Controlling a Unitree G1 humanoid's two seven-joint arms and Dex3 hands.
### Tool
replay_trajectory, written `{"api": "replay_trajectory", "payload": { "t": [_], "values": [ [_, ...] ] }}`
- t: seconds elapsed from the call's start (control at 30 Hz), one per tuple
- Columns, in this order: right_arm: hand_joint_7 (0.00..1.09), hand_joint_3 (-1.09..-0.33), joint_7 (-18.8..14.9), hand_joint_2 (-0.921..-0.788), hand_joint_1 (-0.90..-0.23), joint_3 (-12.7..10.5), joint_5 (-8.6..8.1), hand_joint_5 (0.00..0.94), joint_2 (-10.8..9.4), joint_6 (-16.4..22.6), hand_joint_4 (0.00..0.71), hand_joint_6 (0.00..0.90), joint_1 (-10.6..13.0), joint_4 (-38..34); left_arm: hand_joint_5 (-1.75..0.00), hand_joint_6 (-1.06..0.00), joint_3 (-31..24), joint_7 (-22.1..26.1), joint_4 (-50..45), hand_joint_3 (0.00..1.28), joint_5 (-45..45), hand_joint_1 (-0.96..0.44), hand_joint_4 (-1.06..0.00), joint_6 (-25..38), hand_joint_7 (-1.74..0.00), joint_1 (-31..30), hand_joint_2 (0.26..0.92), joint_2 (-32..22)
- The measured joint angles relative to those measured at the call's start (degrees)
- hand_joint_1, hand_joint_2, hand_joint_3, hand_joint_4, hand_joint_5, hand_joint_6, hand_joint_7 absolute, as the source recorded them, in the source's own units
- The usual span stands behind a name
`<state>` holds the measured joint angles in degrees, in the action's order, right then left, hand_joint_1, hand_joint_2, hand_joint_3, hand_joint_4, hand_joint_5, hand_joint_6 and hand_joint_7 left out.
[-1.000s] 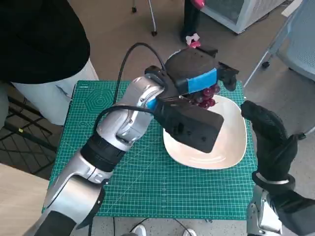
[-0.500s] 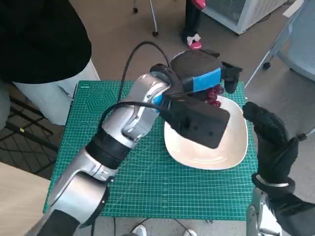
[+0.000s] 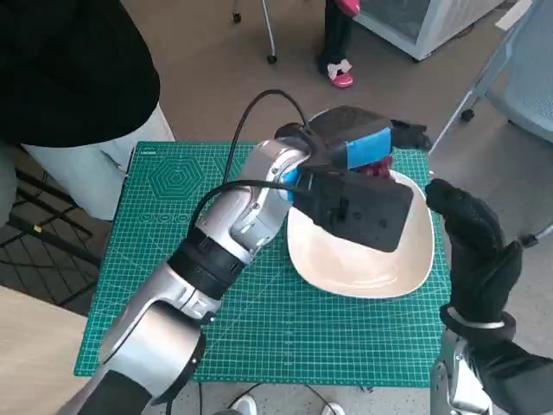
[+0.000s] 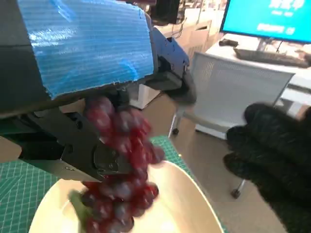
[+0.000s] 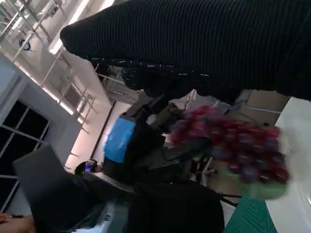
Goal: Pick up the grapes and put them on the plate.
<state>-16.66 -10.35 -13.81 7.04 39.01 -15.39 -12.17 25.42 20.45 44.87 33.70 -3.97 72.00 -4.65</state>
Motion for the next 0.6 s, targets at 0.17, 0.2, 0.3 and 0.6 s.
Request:
{"api": "replay_trajectory", "payload": {
  "t": [0.17,0.2,0.3,0.6],
  "values": [
    [0.13,-0.800,-0.01,-0.921,-0.641,0.17,-0.02,0.000,-0.07,0.00,0.382,0.154,-0.02,-0.02,-0.01,-0.20,0.54,-0.33,1.13,0.07,0.24,-0.59,-0.05,-0.83,0.00,0.44,0.920,-0.48],
    [0.13,-0.801,-0.01,-0.921,-0.641,0.20,-0.03,0.000,-0.08,0.00,0.381,0.154,-0.03,-0.04,-0.01,-0.20,0.57,-0.31,1.20,0.08,0.23,-0.60,-0.05,-0.91,0.00,0.51,0.920,-0.64],
    [0.12,-0.804,-0.06,-0.921,-0.640,0.28,-0.21,0.000,-0.11,0.01,0.380,0.155,-0.17,-0.30,-0.01,-0.20,0.50,-0.01,1.25,0.09,0.02,-0.63,-0.05,-1.11,0.00,0.63,0.921,-1.38],
    [0.12,-0.806,-0.96,-0.921,-0.640,0.27,-1.95,0.001,0.14,0.00,0.382,0.155,-1.00,-0.77,-0.01,-0.26,-2.95,-0.75,-0.60,0.10,-3.06,-0.61,-0.08,-4.45,-0.03,-2.64,0.921,-5.88]
  ]
}}
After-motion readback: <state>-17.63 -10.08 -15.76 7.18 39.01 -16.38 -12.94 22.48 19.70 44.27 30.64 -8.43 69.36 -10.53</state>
